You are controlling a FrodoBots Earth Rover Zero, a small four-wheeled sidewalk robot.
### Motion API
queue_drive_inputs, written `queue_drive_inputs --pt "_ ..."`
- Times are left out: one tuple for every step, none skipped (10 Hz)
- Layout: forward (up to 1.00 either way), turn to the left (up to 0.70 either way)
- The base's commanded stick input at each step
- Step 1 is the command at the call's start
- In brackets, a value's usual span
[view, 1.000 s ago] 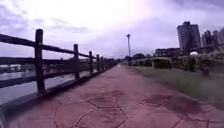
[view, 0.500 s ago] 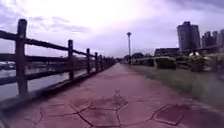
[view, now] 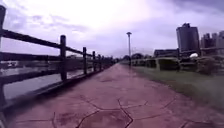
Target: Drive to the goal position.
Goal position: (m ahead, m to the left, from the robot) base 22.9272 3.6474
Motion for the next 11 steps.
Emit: queue_drive_inputs --pt "1.0 0.0" --pt "1.0 0.0" --pt "1.0 0.0" --pt "1.0 0.0" --pt "1.0 0.0" --pt "1.0 0.0" --pt "1.0 0.0" --pt "1.0 0.0" --pt "1.0 0.0" --pt "1.0 0.0" --pt "1.0 0.0"
